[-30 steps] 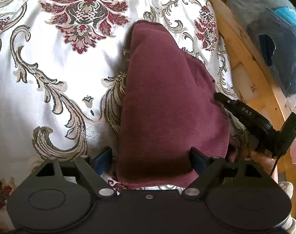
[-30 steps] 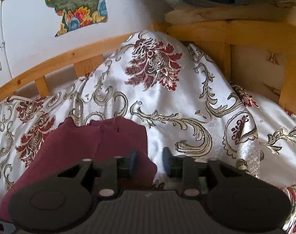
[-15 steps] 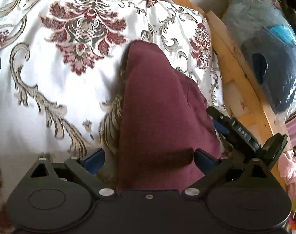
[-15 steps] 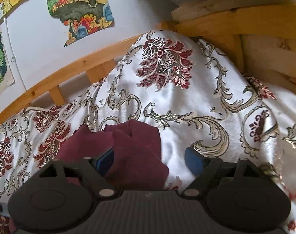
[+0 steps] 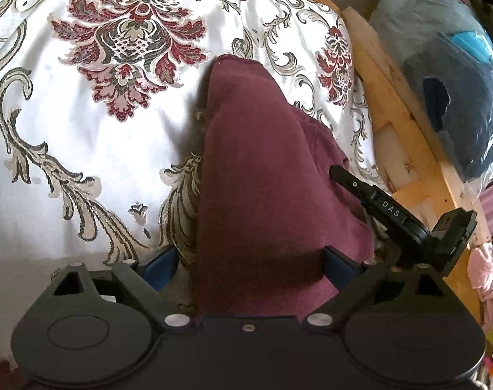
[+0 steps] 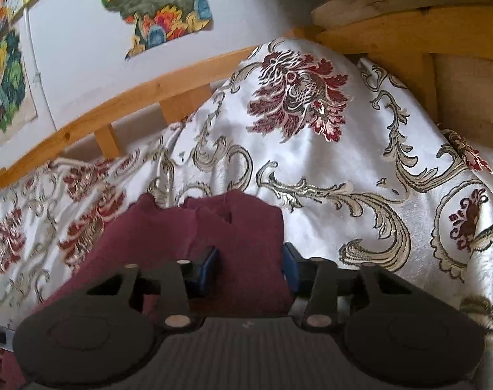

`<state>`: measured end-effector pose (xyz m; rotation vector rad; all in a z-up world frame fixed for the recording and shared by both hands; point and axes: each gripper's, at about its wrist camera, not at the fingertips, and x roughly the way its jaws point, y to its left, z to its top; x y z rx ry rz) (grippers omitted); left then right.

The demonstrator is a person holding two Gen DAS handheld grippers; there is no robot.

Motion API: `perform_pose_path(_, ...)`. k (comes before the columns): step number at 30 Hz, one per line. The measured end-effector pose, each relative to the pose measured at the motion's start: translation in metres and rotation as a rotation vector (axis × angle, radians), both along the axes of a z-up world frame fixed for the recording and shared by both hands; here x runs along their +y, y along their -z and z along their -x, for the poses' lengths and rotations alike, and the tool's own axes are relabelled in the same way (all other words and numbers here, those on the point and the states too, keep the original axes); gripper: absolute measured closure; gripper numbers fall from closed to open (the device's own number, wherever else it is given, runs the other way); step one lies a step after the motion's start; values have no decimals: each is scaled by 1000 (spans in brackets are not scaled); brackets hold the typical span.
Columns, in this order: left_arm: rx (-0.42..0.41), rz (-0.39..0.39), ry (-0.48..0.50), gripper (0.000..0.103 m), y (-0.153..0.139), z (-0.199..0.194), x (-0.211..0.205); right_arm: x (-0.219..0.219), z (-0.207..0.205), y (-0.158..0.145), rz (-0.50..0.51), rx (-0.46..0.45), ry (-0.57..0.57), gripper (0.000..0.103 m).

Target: Fold small clothes

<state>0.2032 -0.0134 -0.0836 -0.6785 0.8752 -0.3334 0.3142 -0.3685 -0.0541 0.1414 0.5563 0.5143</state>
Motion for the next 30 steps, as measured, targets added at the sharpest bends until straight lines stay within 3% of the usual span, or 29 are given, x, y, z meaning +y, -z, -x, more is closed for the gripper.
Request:
perform_pose_path(4,11,-14,5,8,2,-2,-3,1,1,1,9,3,6,63)
perform_pose_path(30,8,-42,6,9,3,-4,-6,0,0,3,15,5,16,62)
